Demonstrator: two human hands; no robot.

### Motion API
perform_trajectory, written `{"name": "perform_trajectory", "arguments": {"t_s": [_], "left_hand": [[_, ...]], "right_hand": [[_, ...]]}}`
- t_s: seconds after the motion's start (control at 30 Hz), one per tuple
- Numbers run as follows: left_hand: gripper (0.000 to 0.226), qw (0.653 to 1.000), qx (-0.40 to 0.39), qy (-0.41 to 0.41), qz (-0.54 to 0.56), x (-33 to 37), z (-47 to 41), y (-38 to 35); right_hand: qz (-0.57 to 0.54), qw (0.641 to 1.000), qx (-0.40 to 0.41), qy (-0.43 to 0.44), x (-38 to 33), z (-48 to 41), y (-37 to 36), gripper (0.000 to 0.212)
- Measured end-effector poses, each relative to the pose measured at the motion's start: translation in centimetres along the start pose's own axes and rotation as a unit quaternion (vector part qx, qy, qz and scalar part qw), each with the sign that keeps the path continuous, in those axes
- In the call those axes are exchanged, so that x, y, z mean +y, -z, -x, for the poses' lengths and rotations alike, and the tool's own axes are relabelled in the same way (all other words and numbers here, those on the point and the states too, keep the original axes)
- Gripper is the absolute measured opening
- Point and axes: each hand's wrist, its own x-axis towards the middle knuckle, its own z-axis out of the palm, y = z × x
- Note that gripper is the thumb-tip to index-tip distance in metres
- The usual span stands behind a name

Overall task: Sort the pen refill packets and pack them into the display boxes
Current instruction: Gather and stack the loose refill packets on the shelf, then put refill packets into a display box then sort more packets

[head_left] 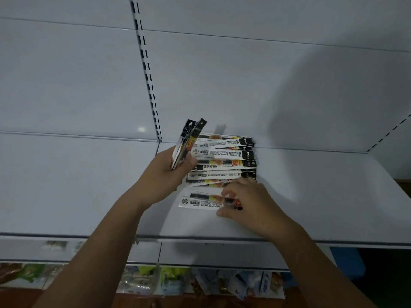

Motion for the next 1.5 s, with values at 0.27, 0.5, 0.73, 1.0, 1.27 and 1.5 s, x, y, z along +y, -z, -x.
{"name": "perform_trajectory", "arguments": {"t_s": [0.27, 0.5, 0.73, 1.0, 1.27, 1.5], "left_hand": [[0.031, 0.998, 0.008, -0.006, -0.064, 0.5, 0.7, -0.5], [0.015, 0.992, -0.012, -0.004, -0.123, 0.3, 0.7, -0.6], [0.027, 0.985, -0.074, 0.013, -0.152, 1.0, 0.9, -0.3], [0.008, 0.978, 0.053, 0.076, -0.187, 1.9, 4.1, 1.5], [0.035, 0.974, 0.124, 0.11, -0.156, 0.7, 11.2, 5.8], [0.013, 0.97, 0.182, 0.13, -0.1, -1.4, 19.2, 12.3]], "right_hand": [[0.134, 0.989, -0.027, 0.051, -0.9, -0.3, -0.4, 0.03], [0.175, 0.981, -0.026, 0.084, -0.4, -0.6, 0.8, 0.033], [0.105, 0.988, -0.042, 0.108, -0.8, -1.9, 5.2, 0.027], [0.032, 0.972, -0.094, 0.215, -3.2, -5.2, 7.4, 0.023], [-0.057, 0.937, -0.198, 0.282, -10.0, -7.0, 5.4, 0.022], [-0.043, 0.896, -0.303, 0.323, -22.4, -7.6, 1.6, 0.026]]}}
